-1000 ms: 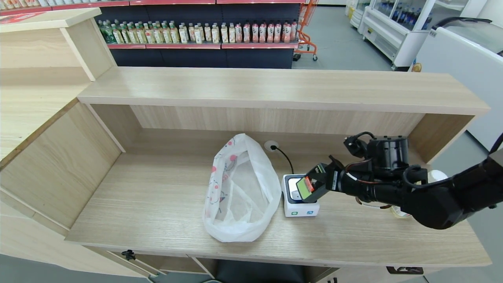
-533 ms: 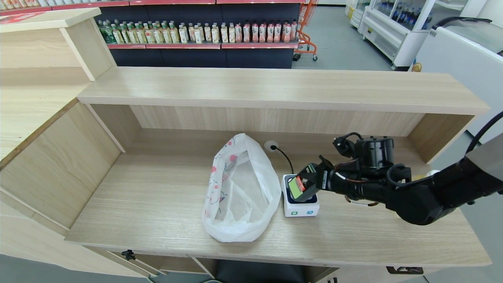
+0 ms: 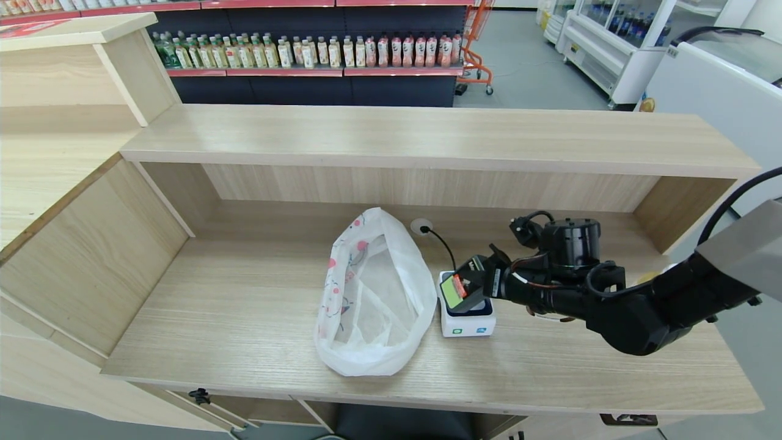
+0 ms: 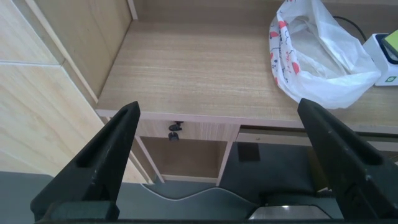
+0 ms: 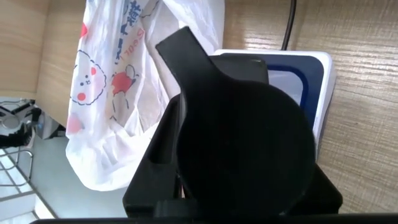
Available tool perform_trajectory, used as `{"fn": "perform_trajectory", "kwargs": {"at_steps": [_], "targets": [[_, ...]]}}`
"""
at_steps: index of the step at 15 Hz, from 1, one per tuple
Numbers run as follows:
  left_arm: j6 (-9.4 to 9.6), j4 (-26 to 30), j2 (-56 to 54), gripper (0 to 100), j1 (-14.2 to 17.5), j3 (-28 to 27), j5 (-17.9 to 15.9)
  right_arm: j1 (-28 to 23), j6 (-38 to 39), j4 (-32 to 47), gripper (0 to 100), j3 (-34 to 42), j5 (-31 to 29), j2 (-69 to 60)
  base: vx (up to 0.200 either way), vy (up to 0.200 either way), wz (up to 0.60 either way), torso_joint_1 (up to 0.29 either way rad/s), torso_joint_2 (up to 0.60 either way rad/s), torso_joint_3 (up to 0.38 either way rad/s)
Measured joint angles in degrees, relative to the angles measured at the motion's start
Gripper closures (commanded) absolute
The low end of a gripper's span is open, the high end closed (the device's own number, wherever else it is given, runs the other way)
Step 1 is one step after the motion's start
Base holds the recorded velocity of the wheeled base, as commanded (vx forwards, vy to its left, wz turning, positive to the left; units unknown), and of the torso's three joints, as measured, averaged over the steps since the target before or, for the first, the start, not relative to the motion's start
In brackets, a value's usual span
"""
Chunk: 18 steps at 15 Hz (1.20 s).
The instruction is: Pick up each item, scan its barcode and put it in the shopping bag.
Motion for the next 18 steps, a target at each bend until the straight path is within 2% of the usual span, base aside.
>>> {"fn": "perform_trajectory", "kwargs": {"at_steps": [13, 15, 18], "targets": [[0.02, 0.0, 0.0, 0, 0.0, 0.0, 0.0, 0.0, -0.7, 0.0, 100, -0.2, -1.6, -0.5, 0.000, 0.000, 0.00, 0.000, 0.00, 0.000], [0.02, 0.0, 0.0, 0, 0.0, 0.0, 0.0, -0.1, -5.2, -4.0, 100, 1.1, -5.2, -2.8, 0.000, 0.000, 0.00, 0.000, 0.00, 0.000], [0.00, 0.0, 0.0, 0, 0.0, 0.0, 0.0, -0.3, -15.2, -9.7, 100, 6.9, -6.0, -9.4, 0.000, 0.000, 0.00, 0.000, 0.00, 0.000]]}}
